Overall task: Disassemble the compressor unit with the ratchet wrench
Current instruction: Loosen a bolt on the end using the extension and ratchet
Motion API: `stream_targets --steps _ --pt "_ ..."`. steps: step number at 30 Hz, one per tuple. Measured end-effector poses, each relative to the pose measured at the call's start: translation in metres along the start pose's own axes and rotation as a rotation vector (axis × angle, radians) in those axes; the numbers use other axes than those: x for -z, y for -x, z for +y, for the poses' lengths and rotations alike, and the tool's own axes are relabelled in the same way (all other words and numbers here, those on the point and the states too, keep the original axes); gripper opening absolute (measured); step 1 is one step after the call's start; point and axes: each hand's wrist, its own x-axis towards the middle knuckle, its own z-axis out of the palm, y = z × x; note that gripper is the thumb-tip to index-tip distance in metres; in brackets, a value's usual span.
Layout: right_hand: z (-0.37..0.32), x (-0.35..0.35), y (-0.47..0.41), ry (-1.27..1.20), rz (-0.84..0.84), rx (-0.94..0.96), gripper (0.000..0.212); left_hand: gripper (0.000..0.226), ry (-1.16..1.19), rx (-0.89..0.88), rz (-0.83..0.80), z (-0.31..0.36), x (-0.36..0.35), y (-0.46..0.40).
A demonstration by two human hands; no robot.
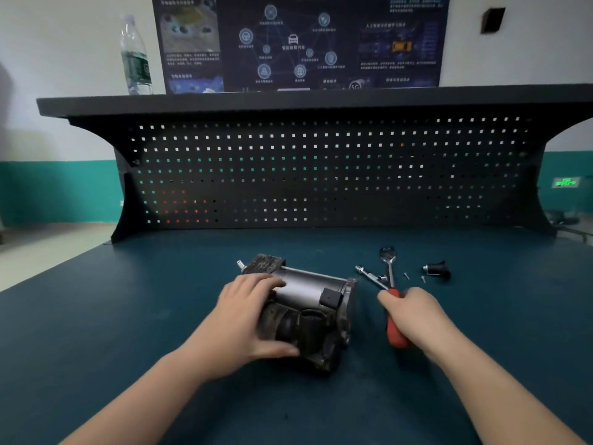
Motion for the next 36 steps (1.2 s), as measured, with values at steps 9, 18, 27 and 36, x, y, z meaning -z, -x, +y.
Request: stream_targets --steps 9,18,27,36 --pt "0.011 -0.006 -0.006 0.341 0.046 0.134 0.026 0.103 -0.128 0.093 -0.197 -0.031 0.000 0.018" --pt "0.013 -0.011 -0.005 0.493 0.007 0.078 0.028 0.088 -0.167 -0.026 -0.096 0.006 -0.016 0.004" --pt "0.011 -0.010 -0.004 0.539 -0.030 0.055 0.034 0.082 -0.170 0.003 -0.138 -0.004 -0.021 0.001" --pt "-0.013 0.026 0.000 -0.985 -0.140 0.308 0.019 0.062 0.362 0.094 -0.218 0.028 0.050 -0.042"
